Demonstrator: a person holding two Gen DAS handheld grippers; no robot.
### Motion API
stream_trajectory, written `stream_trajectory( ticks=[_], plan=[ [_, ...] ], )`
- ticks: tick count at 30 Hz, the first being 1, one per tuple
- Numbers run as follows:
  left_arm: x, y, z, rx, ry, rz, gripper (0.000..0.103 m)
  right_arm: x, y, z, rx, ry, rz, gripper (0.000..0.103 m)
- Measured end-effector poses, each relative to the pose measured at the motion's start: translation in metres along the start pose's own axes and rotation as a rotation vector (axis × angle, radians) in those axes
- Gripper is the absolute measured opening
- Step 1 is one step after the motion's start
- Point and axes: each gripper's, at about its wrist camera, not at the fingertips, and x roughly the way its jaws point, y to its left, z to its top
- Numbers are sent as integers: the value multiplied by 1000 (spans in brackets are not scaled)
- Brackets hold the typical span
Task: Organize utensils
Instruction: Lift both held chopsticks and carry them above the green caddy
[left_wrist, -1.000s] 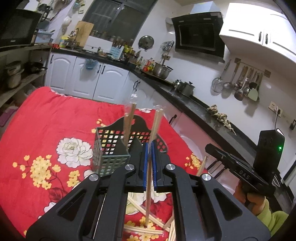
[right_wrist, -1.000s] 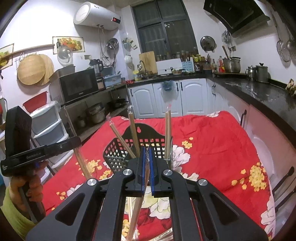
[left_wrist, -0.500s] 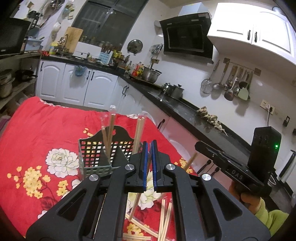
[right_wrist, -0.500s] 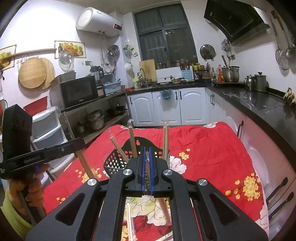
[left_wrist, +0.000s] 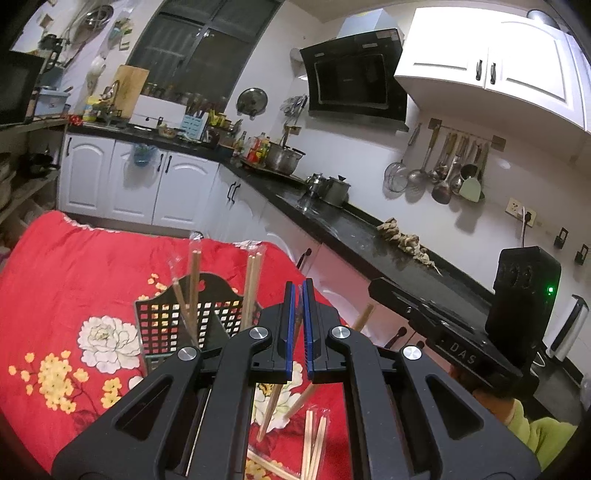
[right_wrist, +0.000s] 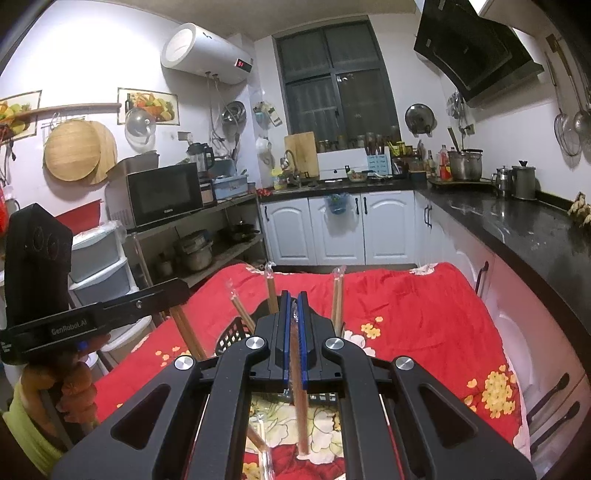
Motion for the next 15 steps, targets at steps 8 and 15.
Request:
stream_trajectory(
  ticks=[8,15],
  plan=[
    [1,-7,11,18,-21,-10,2,-1,4,10,-9,-23,2,4],
    [-1,-13,21,28,-45,-21,2,-1,8,18,-17,-38,5,4]
  ],
)
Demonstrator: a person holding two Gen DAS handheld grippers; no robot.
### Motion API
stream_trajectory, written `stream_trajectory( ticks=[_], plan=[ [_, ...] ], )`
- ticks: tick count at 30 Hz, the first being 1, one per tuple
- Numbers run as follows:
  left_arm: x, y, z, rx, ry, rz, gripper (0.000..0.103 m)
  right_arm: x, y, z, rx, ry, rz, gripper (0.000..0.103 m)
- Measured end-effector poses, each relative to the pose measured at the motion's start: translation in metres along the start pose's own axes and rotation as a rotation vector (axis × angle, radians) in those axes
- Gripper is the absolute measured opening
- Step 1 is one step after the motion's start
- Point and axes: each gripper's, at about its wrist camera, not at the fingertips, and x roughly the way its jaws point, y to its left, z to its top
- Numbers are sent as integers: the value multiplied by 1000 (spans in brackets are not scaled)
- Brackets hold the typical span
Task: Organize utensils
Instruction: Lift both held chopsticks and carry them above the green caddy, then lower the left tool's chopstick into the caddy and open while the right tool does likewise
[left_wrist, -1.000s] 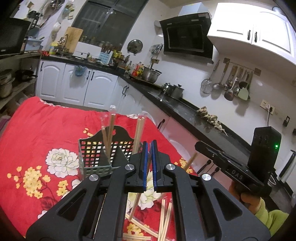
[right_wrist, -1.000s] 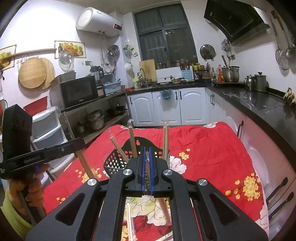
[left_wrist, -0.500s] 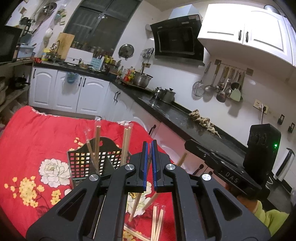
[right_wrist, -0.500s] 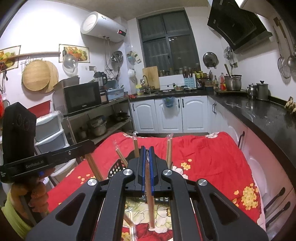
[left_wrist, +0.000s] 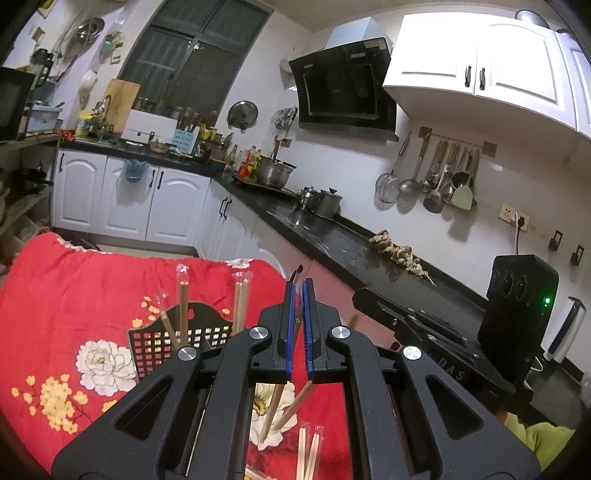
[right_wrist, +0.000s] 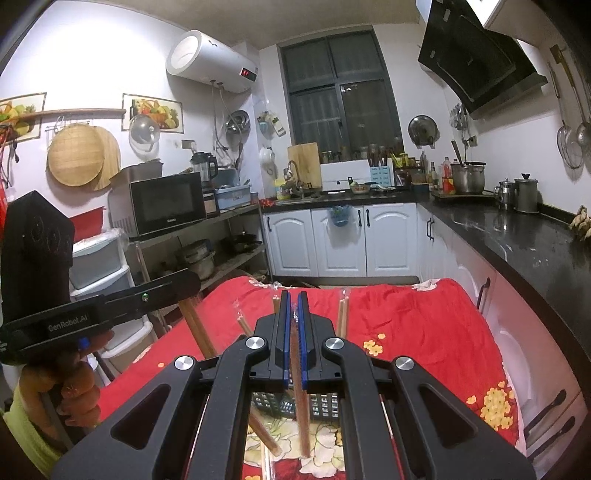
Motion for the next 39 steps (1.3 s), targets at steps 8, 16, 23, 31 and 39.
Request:
stream_trajectory(
  ticks=[8,16,23,31,39],
  plan=[
    [-2,-3,15,12,-35,6,2,0,3,15,-8,-36,-1,4],
    [-7,-3,35,33,-87,30,2,2,7,32,-37,-92,-21,4],
    [-9,1,50,48,-146,76,2,13,9,47,-52,-126,-18,4],
    [2,11,59,62,-176,137,2,31,7,59,-63,-148,-37,4],
    [14,23,63,53,-169,166,2,44,1,64,-63,-163,-56,4]
  ],
)
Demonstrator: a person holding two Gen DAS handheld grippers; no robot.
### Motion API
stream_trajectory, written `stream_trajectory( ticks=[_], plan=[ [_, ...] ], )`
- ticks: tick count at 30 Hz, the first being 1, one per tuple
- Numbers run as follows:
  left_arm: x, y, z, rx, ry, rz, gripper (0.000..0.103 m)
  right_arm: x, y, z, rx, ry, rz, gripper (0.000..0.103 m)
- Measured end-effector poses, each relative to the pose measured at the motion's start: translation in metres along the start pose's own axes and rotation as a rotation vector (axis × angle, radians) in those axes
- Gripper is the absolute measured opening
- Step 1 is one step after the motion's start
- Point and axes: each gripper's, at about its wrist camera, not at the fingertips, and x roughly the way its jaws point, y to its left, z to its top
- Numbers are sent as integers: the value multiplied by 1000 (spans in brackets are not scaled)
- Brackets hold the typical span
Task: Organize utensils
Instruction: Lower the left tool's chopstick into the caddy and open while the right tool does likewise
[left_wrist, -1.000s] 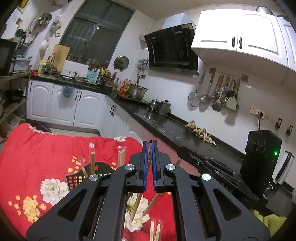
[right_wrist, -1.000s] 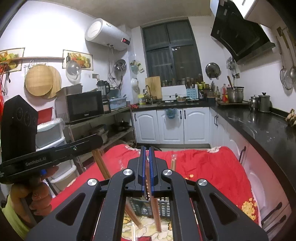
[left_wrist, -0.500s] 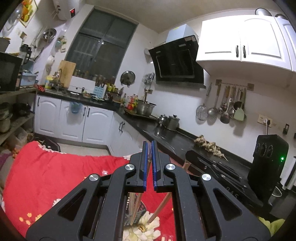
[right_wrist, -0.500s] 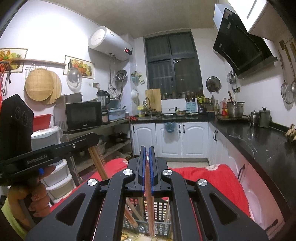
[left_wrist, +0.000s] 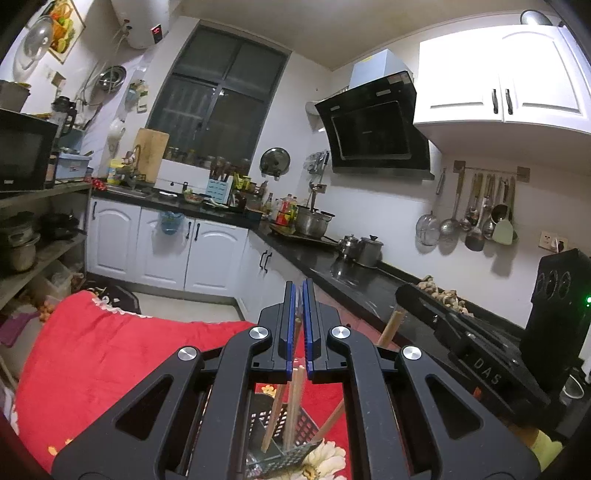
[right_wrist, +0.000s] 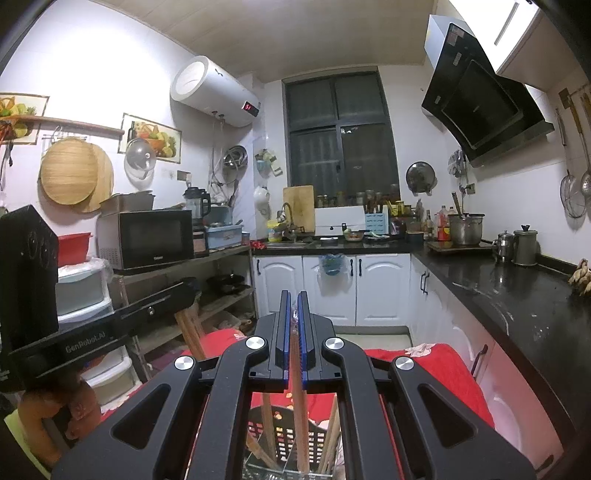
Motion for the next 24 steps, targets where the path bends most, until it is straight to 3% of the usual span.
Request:
stream_trajectory(
  ticks=[24],
  plan=[
    [41,19,-31,-17,71,47,2,35,-11,-26,8,21,-24,4]
  ],
)
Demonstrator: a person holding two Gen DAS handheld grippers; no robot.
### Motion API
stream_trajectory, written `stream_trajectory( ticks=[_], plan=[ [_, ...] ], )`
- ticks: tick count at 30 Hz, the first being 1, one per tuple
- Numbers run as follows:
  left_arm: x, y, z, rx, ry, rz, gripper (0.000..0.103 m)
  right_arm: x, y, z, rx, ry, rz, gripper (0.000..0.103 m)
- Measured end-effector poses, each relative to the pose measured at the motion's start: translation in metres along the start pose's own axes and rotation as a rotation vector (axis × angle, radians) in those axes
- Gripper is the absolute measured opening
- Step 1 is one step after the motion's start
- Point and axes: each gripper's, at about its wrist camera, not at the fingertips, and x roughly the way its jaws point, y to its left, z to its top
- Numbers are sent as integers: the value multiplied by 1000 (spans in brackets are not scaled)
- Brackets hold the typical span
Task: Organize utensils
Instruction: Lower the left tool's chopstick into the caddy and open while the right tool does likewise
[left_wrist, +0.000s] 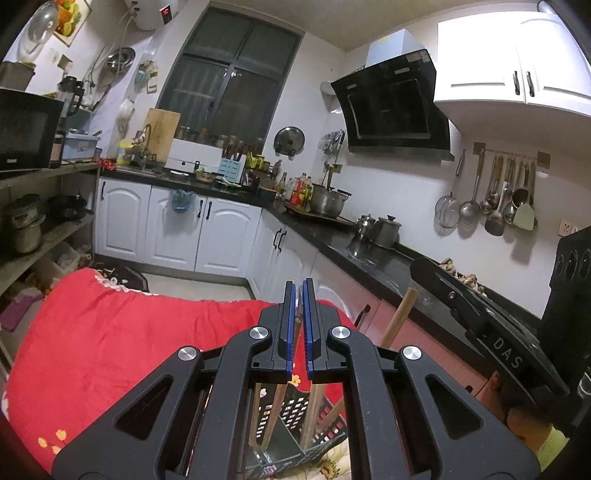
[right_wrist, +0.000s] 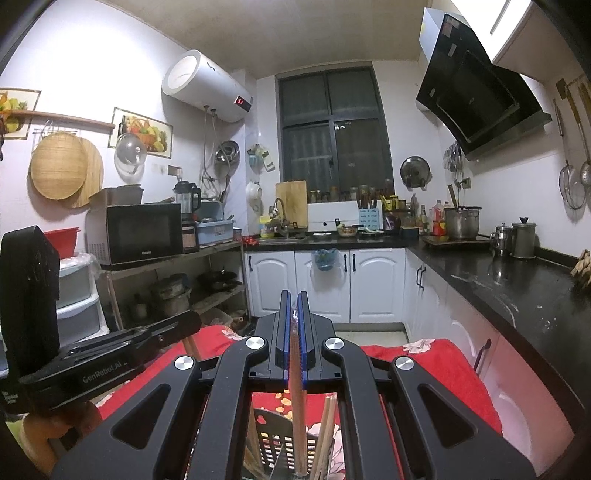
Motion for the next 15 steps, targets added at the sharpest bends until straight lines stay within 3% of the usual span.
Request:
stream_trajectory(
  ticks=[15],
  plan=[
    [21,0,-31,9,76,-15,2,18,-4,-30,23,80,0,4]
  ],
)
